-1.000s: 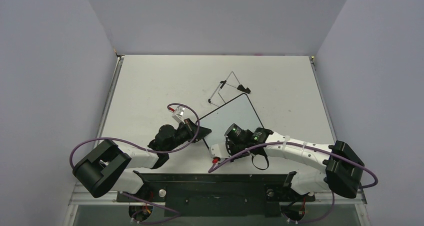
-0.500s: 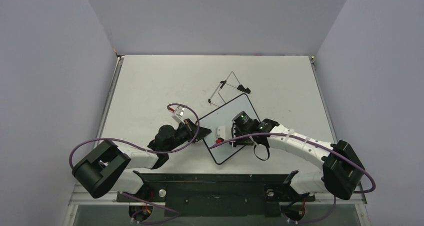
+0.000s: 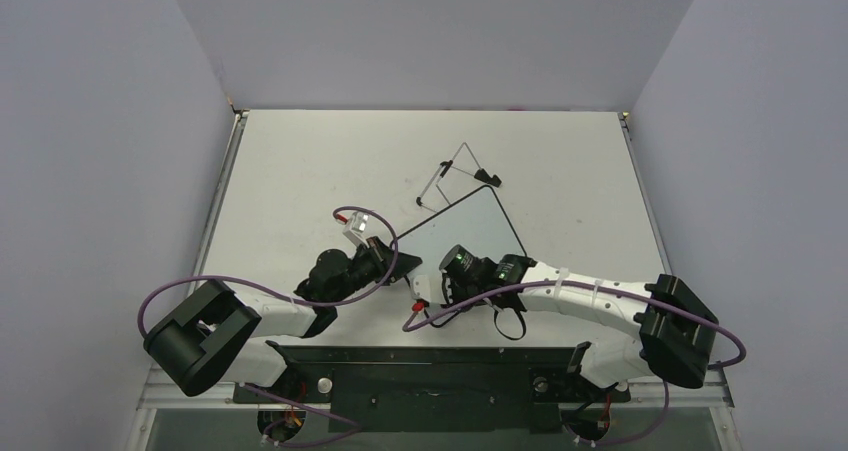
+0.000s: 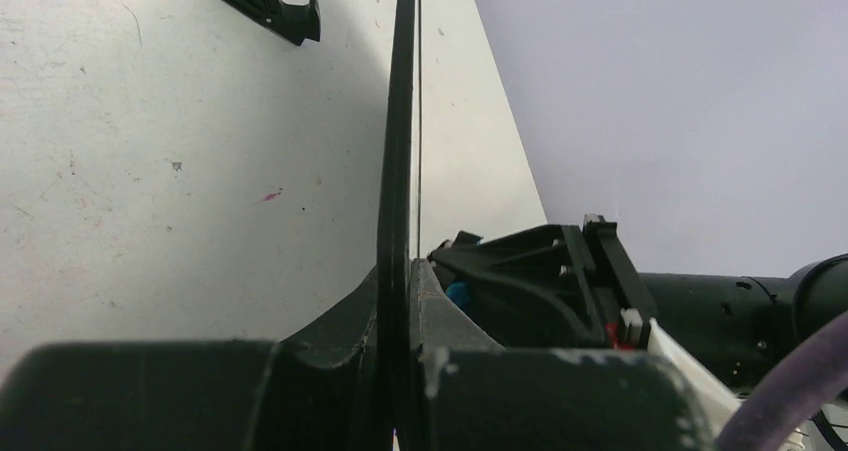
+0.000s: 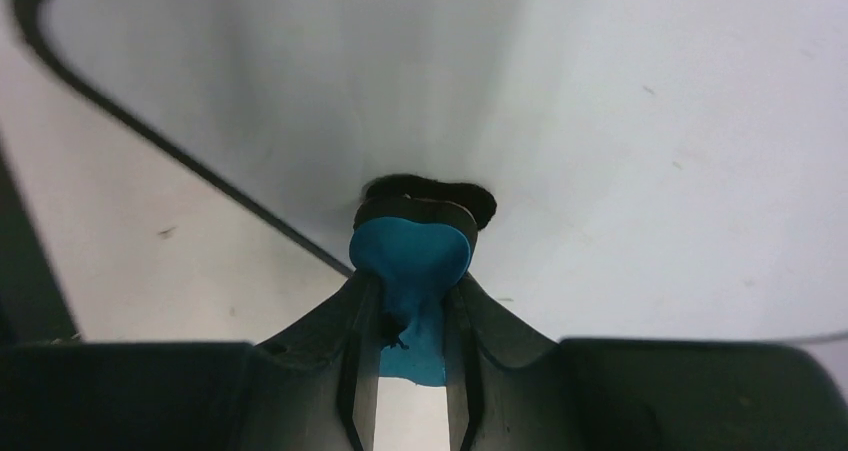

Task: Erase the whiteboard
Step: Erase the whiteboard at the center of the board.

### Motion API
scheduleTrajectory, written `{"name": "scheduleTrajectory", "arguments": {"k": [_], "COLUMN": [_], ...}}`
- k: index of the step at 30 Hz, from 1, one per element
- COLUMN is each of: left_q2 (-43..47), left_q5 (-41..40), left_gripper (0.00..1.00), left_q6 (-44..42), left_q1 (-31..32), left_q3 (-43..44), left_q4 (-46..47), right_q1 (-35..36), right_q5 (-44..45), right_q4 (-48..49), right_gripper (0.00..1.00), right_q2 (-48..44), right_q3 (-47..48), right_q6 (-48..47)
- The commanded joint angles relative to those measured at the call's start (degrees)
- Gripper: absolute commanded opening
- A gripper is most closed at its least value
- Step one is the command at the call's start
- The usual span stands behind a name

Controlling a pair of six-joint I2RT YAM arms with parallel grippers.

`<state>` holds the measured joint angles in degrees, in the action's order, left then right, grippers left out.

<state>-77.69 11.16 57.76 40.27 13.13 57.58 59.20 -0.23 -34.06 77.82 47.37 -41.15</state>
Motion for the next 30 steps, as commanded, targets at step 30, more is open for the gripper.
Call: {"name": "scheduleTrajectory", "arguments": {"k": [30], "left_q2": [4.5], "left_q5": [1.2], "left_gripper": [0.00], "left_q6": [-0.3], "left_q1": [-0.2], "left_q3": [0.3], "left_q4": [5.3], "right_q1": [-4.0], "right_q5": [0.3], "right_q4": [-1.1], "right_gripper": [0.00], "right_q2": [-2.4], "right_q3": [-2.4], "right_q6": [-3.6]}}
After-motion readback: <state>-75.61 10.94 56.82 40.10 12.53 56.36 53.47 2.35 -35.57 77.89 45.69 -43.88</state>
